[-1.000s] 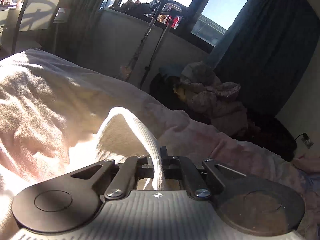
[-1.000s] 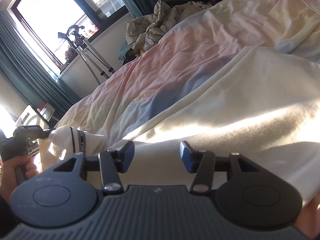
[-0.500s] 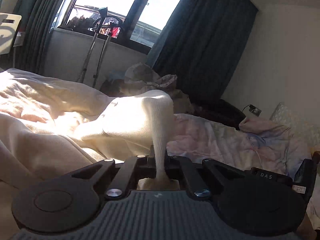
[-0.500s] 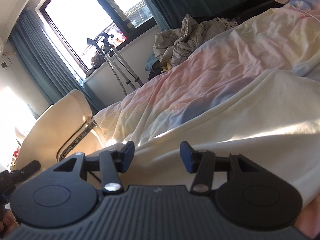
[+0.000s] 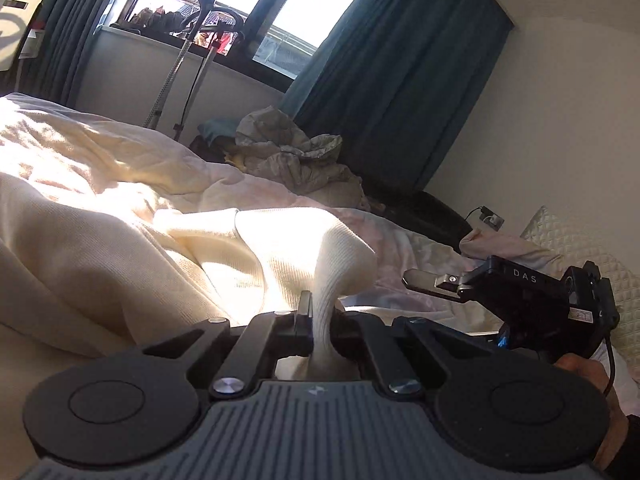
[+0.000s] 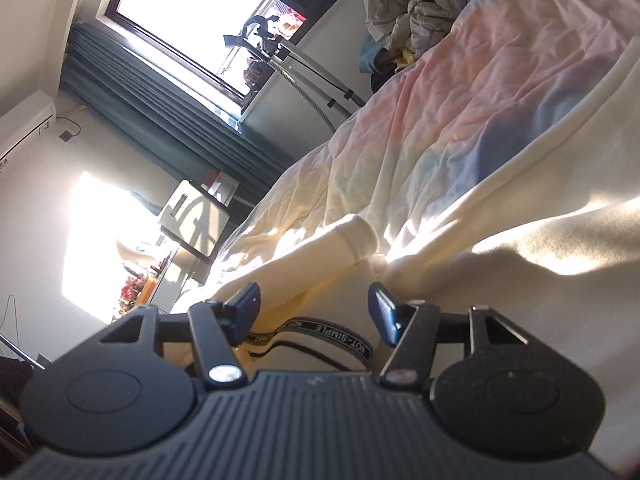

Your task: Fold clothes

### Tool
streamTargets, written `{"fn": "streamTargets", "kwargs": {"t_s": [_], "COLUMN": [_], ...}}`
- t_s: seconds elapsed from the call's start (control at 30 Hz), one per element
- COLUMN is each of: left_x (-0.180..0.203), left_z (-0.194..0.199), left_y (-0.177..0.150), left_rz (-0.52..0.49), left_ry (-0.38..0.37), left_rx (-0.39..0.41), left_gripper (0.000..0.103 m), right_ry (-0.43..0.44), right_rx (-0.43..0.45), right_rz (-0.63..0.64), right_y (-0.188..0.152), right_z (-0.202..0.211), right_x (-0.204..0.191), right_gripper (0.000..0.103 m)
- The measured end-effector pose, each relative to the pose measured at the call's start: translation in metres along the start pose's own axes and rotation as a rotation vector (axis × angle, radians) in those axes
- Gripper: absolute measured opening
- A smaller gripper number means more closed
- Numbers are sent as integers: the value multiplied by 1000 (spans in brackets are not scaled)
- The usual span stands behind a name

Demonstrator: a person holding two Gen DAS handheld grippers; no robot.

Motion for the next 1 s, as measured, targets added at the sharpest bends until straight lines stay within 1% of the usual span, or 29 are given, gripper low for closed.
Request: {"fn": "streamTargets", "kwargs": {"t_s": [0.1,0.17,0.27,0.3,0.33,0.37,0.4,0.43,0.5,0.53,0.57,0.6,0.63,0.67,0.7,0.73,0.77,0.83,0.87,1.0], "left_x": [-1,0,-2,-3,-4,-5,-6,-6,-4,-1,2,5,8,12,14,15,16,18,19,23], "left_z": [-2,-4,-6,-6,-6,-5,-5,-4,-1,0,1,2,4,6,8,9,10,12,14,19], "left_y": [-2,-5,-6,-6,-7,-7,-6,-7,-5,-4,-3,-2,-1,0,1,1,2,3,4,6], "left_rz": [5,-23,-27,-20,-15,-11,-6,-3,-1,-7,-14,-21,-35,-52,-58,-63,-68,-78,-82,-101], "left_ry": [-15,-16,-21,-25,-26,-27,-28,-30,-37,-51,-68,-84,-97,-109,-115,-120,-124,-134,-138,-157], "left_rx": [0,-7,-9,-6,-3,0,-1,-2,9,14,19,24,34,45,51,56,61,71,75,95], "left_gripper": [4,4,4,4,4,4,4,5,8,17,22,34,49,57,59,63,68,74,75,75], "right_ry": [34,26,-51,-75,-96,-125,-157,-189,-234,-250,-262,-273,-284,-300,-316,-332,-349,-375,-394,-552], "right_rx": [-46,-73,-102,-97,-88,-77,-65,-49,23,68,115,163,208,264,309,370,436,541,599,788], "right_rz": [-88,-141,-159,-167,-174,-176,-176,-161,-107,-76,-48,-21,0,18,30,39,48,43,41,60], "right_y": [2,7,16,22,25,29,33,36,45,50,55,60,66,72,78,85,93,109,117,156], "right_z": [-17,-35,-64,-73,-78,-81,-83,-82,-71,-63,-51,-39,-26,-10,0,17,35,66,83,144], "right_x": [-9,-13,-20,-23,-24,-26,-30,-35,-49,-56,-64,-73,-81,-88,-90,-93,-96,-96,-96,-91], "right_gripper": [70,70,70,68,58,44,10,4,4,4,4,4,4,4,4,4,4,4,4,4]}}
Point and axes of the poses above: each gripper's, at about its wrist camera, not at the fingertips, and z roughly against the way its jaws point, x to its right, y to its top, the point moved 5 cm from there along -z, roughly the way its jaws point, and after that the axes turned 15 degrees about -y, right-handed, at the moved point
